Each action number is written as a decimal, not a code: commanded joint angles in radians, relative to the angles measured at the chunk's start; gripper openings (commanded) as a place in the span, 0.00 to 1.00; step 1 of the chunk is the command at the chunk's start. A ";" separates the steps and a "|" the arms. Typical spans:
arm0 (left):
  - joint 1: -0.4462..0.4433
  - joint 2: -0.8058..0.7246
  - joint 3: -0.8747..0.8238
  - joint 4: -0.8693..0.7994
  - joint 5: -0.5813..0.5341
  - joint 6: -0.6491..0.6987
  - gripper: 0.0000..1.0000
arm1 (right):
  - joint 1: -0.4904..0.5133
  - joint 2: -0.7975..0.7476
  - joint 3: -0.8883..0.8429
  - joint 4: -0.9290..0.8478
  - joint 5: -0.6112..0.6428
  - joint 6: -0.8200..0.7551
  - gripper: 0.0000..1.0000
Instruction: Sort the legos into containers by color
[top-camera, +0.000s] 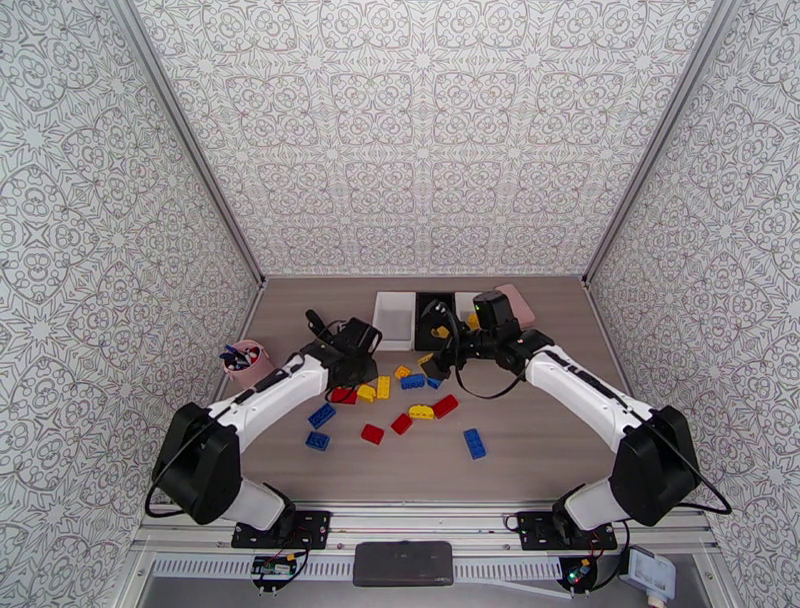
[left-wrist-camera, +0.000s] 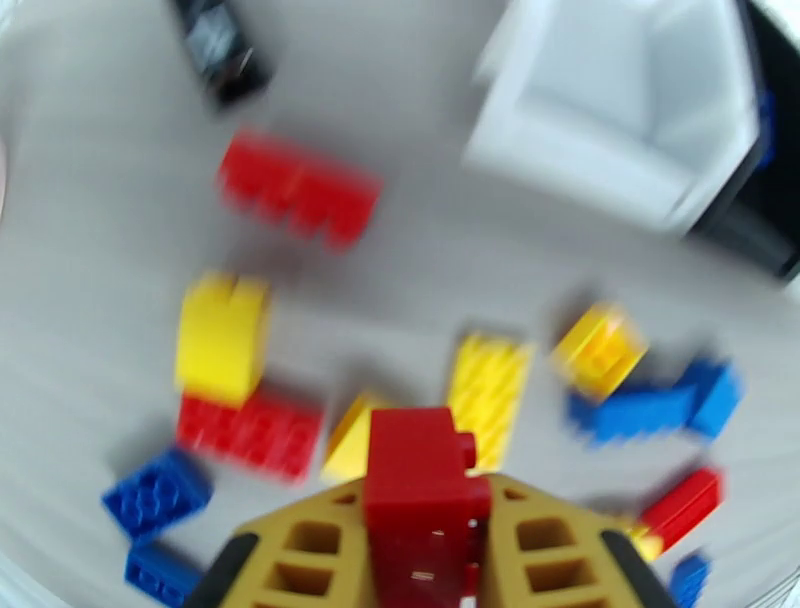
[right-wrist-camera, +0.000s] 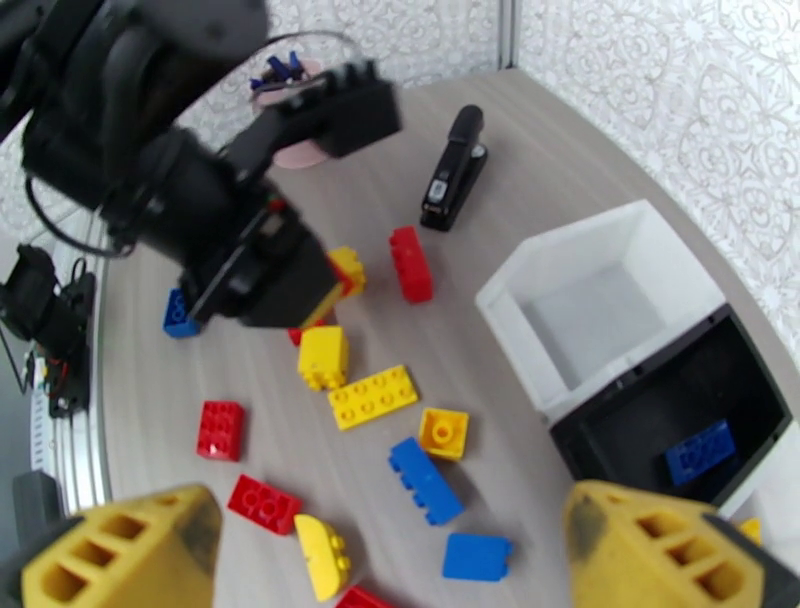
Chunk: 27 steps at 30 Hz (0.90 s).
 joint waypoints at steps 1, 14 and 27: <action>0.016 0.087 0.102 0.085 0.026 0.098 0.22 | 0.008 -0.017 -0.017 0.075 0.097 0.074 0.94; 0.059 0.439 0.551 0.077 0.033 0.154 0.24 | 0.010 -0.020 -0.054 0.233 0.258 0.189 0.94; 0.104 0.637 0.745 0.046 0.117 0.172 0.25 | 0.009 -0.038 -0.086 0.242 0.288 0.207 0.93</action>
